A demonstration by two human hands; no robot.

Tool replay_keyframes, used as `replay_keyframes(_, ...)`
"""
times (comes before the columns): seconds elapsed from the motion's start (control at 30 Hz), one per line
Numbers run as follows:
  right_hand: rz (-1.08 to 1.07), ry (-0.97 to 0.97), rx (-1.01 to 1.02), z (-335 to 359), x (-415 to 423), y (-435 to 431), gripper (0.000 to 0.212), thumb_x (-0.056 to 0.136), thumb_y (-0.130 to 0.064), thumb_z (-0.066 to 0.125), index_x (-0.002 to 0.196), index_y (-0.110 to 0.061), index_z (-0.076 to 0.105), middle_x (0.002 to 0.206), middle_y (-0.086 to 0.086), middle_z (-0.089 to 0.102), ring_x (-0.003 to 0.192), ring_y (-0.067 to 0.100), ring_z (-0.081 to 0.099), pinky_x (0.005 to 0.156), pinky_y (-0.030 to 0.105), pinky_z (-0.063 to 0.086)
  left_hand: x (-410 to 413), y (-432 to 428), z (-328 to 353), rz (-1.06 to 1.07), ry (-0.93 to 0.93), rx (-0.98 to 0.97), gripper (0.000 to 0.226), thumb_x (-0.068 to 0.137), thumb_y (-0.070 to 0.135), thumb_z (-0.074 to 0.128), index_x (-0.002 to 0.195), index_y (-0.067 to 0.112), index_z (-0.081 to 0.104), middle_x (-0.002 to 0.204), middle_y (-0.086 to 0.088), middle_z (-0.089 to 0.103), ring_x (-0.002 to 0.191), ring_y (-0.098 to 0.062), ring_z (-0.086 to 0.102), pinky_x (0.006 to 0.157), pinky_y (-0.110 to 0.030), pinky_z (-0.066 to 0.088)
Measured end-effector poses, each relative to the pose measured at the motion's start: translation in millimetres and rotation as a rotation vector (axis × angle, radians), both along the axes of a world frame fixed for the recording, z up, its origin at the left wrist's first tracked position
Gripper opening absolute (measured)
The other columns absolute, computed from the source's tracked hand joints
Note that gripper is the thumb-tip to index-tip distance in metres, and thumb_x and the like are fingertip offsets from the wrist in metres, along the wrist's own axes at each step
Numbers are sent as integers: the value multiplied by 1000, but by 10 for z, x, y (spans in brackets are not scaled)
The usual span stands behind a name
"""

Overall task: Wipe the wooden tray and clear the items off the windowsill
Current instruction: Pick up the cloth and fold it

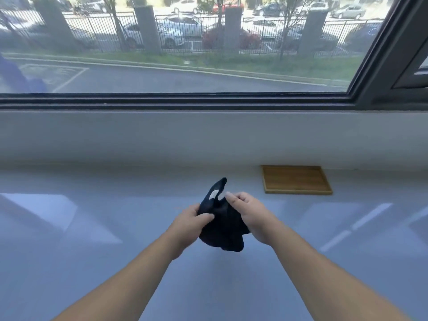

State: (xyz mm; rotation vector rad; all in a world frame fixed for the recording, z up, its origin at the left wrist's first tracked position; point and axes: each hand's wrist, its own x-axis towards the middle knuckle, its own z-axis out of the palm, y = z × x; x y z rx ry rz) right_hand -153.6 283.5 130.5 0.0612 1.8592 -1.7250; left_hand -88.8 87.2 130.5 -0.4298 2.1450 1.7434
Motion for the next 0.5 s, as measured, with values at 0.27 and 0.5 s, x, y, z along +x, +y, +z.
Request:
replay_keyframes(0.27, 333, -108, 241, -395, -123, 153, 11, 89, -20, 72, 99, -16, 74, 94, 3, 77, 91, 17, 73, 96, 43, 56, -368, -207, 226, 250, 9, 321, 45, 92, 35, 70, 130, 12, 63, 120, -29, 71, 115, -45, 69, 104, -55, 48)
replay_keyframes(0.5, 218, -186, 199, -454, -94, -97, 61, 81, -67, 74, 120, -21, 70, 125, 1, 71, 118, 19, 64, 101, 41, 54, -475, -405, 308, 227, -28, 503, 35, 73, 21, 63, 104, 13, 78, 101, -13, 66, 85, -28, 64, 81, -39, 46)
